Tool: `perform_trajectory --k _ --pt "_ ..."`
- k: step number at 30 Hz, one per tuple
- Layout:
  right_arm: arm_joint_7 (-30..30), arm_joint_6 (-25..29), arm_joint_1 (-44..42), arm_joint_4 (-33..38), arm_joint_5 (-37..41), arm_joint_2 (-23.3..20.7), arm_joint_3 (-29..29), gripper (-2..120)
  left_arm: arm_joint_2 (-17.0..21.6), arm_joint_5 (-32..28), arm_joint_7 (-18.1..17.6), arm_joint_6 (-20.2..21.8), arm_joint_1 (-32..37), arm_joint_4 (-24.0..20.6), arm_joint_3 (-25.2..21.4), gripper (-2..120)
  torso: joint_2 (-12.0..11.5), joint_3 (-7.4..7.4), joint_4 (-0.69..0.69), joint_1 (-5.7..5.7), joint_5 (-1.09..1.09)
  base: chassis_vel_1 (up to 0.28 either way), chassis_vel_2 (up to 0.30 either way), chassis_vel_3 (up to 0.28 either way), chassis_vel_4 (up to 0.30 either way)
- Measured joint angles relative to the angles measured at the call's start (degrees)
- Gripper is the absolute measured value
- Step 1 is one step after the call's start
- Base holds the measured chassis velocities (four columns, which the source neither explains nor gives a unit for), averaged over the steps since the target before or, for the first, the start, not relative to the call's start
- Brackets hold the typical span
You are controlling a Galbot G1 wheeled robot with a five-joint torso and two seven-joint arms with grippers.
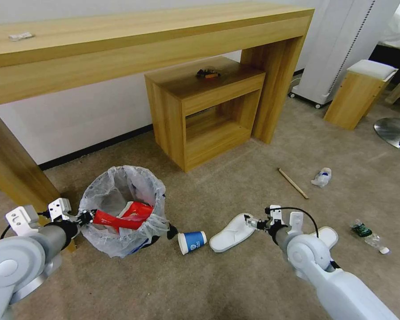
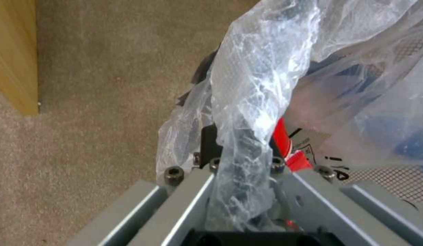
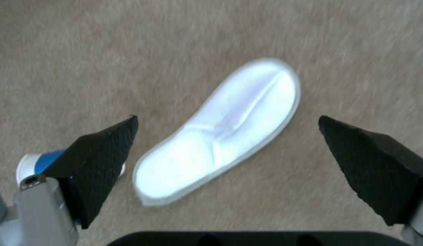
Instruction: Pick up the trash bin and place the garbage on the floor into it.
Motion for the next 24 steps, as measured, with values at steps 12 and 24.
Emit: perform_trajectory --k 12,24 --pt "1.0 -0.9 2.3 -6.0 7.2 8.8 -0.3 100 0.1 0.4 0.3 0.0 0.9 -0.9 -0.3 0 0.0 0.00 0.00 0.01 0.00 0.000 0.000 0.000 0.000" --pt "0.7 0.8 4.3 -12.8 7.2 14.8 0.2 100 0.5 0.9 1.2 0.0 0.7 -0.5 -0.4 0 0.0 0.00 0.00 0.01 0.00 0.000 0.000 0.000 0.000"
